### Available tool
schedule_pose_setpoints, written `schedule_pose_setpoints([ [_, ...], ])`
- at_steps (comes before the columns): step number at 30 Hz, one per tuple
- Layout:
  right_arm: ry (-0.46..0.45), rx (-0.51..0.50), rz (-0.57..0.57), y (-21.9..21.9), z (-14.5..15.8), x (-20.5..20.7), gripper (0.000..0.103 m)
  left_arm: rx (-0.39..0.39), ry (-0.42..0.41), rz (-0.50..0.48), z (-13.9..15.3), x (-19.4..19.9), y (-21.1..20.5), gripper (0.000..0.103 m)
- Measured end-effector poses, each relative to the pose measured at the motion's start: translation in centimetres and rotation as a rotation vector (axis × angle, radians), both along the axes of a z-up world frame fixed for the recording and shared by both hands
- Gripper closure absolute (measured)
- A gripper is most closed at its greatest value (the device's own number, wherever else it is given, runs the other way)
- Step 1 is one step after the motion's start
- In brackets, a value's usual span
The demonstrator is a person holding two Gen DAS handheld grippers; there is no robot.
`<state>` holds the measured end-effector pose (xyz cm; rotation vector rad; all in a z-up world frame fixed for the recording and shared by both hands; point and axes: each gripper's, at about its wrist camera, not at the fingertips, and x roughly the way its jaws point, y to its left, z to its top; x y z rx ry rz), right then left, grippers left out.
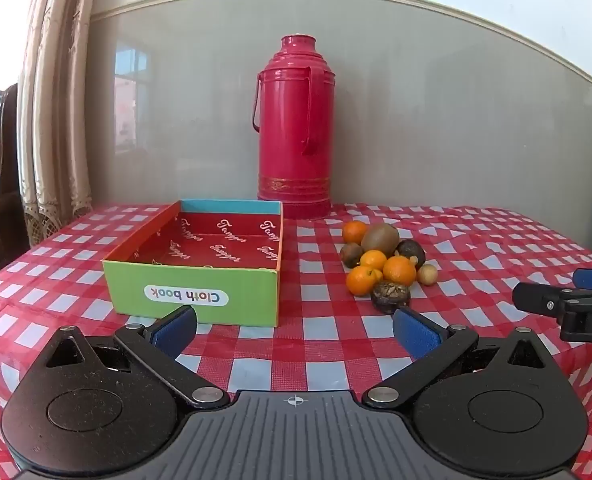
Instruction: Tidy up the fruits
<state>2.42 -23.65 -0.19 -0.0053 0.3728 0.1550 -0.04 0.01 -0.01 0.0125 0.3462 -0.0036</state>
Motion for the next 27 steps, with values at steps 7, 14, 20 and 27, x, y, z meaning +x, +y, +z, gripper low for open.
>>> schedule_pose_setpoints([
  [7, 0.008, -0.005, -0.001, 0.04, -0.01, -0.01, 0.006, -0.029, 0.018, -0.003, 0.11, -0.18, 0.36, 0.000],
  [14, 0.011, -0.008, 0.001, 0.13, -0.08, -0.10, 0.006, -0.019, 0.020, -0.001, 0.08, 0.12, 0.05, 0.000],
  [20, 0.010, -0.009, 0.001, 0.13, -0.09, 0.00, 0.006, -0.019, 0.020, 0.002, 0.11, 0.14, 0.02, 0.000],
  [27, 0.008, -0.007, 0.001, 0.28, -0.01, 0.04, 0.006, -0.018, 0.018, 0.002, 0.06, 0.08, -0.02, 0.000],
])
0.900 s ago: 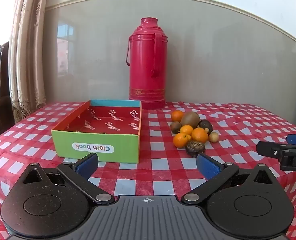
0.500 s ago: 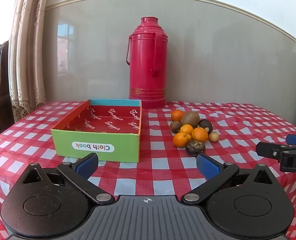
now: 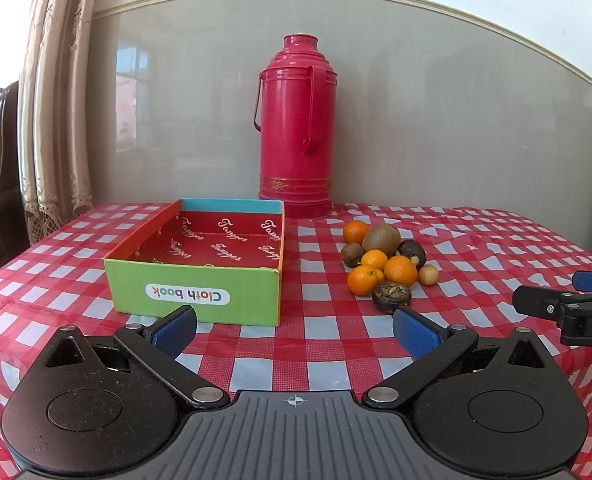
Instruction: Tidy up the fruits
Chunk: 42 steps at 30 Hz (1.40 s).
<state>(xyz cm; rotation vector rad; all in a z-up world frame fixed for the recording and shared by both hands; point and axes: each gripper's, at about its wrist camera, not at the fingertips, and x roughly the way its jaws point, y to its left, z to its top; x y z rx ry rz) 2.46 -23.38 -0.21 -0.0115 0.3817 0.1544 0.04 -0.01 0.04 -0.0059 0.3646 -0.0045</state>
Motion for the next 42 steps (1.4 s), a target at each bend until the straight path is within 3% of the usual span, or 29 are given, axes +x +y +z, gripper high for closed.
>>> schedule_pose_setpoints([
  [42, 0.008, -0.004, 0.002, -0.15, -0.10, -0.03, 0.006, -0.006, -0.002, -0.002, 0.07, 0.00, -0.16, 0.000],
])
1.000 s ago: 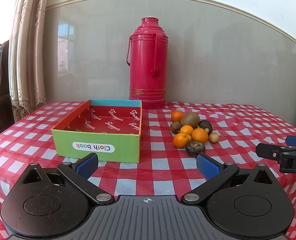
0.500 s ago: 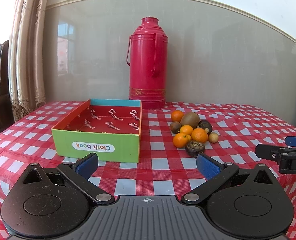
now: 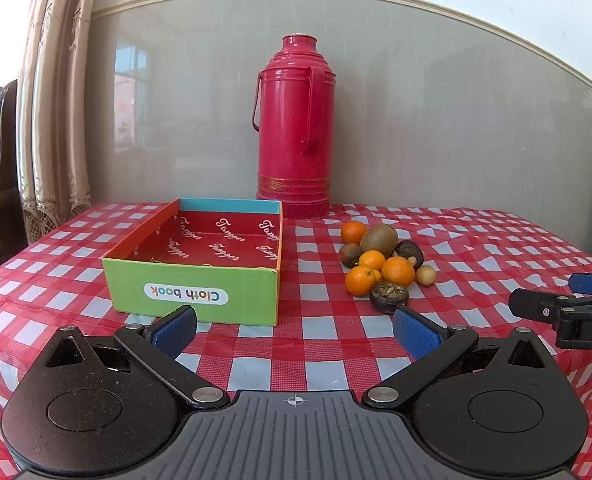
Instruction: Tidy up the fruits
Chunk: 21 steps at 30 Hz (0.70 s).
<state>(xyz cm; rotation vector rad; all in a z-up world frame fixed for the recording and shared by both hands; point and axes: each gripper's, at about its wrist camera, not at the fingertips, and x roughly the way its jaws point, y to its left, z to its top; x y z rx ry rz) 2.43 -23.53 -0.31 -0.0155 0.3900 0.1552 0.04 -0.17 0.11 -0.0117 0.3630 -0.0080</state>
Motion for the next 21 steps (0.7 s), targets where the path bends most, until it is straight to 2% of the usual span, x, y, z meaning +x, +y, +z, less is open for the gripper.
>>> schedule_pose_setpoints([
  [21, 0.001, -0.004, 0.001, 0.01, -0.11, 0.11, 0.006, -0.001, 0.003, 0.000, 0.06, 0.06, 0.11, 0.000],
])
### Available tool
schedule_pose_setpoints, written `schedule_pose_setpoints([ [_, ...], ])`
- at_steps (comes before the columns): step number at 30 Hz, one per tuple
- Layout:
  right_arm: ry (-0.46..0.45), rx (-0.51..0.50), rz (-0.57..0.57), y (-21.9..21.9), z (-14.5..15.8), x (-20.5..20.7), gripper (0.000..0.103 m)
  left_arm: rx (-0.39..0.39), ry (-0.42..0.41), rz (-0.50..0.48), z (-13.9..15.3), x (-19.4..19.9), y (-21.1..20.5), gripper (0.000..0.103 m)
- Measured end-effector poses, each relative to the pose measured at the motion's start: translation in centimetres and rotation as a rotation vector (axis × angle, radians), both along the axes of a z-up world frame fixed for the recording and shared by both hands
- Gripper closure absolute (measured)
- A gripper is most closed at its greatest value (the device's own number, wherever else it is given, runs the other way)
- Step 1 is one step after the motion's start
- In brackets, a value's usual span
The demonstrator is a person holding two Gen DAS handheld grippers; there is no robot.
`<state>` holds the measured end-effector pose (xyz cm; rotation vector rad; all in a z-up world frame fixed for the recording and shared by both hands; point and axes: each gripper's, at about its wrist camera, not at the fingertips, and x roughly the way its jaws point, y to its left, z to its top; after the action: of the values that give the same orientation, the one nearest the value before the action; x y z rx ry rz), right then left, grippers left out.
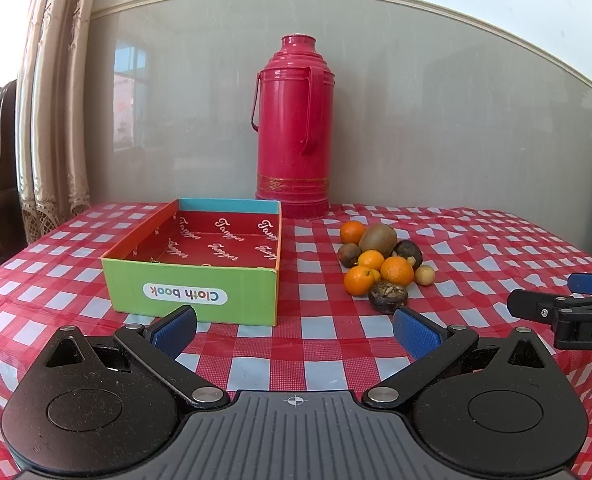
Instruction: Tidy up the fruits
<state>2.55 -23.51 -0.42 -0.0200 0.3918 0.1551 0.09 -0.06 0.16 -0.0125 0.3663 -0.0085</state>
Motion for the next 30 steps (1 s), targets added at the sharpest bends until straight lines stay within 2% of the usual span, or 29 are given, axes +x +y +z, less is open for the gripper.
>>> schedule_pose_setpoints([
  [30, 0.004, -0.007, 0.003, 0.16, -0.05, 0.06, 0.006, -0.001, 0.001, -0.002, -0.08, 0.09, 0.01, 0.000],
])
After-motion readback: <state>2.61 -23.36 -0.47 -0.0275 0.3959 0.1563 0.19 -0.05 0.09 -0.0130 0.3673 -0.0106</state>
